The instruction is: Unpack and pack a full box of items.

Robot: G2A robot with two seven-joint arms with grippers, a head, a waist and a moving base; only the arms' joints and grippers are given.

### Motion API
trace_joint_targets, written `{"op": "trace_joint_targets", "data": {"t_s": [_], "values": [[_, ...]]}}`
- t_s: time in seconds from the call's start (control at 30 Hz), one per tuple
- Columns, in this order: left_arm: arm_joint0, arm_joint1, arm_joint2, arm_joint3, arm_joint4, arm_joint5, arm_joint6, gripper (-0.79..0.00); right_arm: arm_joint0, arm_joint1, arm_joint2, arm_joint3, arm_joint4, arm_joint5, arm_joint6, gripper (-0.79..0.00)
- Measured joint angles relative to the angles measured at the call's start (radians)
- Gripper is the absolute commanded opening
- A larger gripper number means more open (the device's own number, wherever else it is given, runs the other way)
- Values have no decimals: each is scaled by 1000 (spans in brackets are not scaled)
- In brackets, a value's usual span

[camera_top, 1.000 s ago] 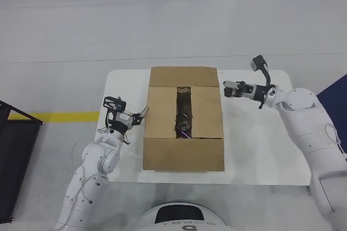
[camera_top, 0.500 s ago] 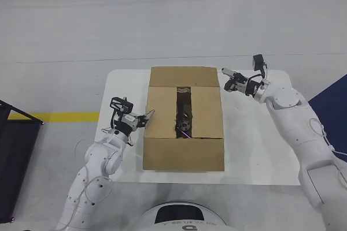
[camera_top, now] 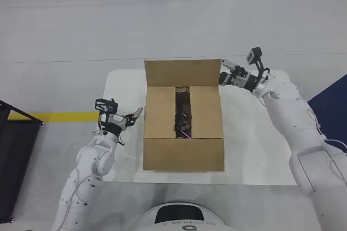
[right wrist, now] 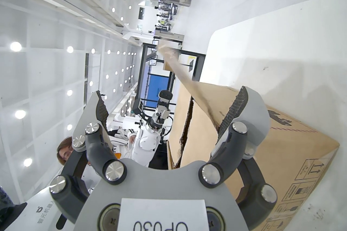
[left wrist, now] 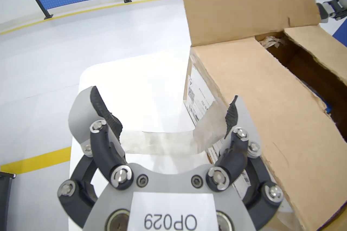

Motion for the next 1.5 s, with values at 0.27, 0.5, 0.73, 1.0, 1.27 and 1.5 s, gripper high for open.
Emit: {"op": "trace_joint_targets", "data": {"t_s": [0.27, 0.5, 0.73, 1.0, 1.27, 1.5], "values": [[4, 3, -27, 2, -37, 1, 9, 0, 2, -6, 14, -32, 33, 15, 109, 0], [5, 10, -102, 4, -106, -9, 13, 0, -21, 17, -20, -125, -92, 72, 166, 0], [-10, 12, -76, -45, -92, -53, -28, 0, -22, 31, -42, -159, -151, 55, 149, 0], [-92, 4, 29, -6, -27, -48, -88, 0, -47, 69, -59, -247, -235, 18, 112, 0], [-230, -11, 116, 107, -7, -8, -174, 0, -81, 116, -65, -307, -281, -10, 85, 0], [-265, -19, 171, 143, 19, 19, -225, 0, -124, 175, -36, -532, -328, -13, 82, 0]]}}
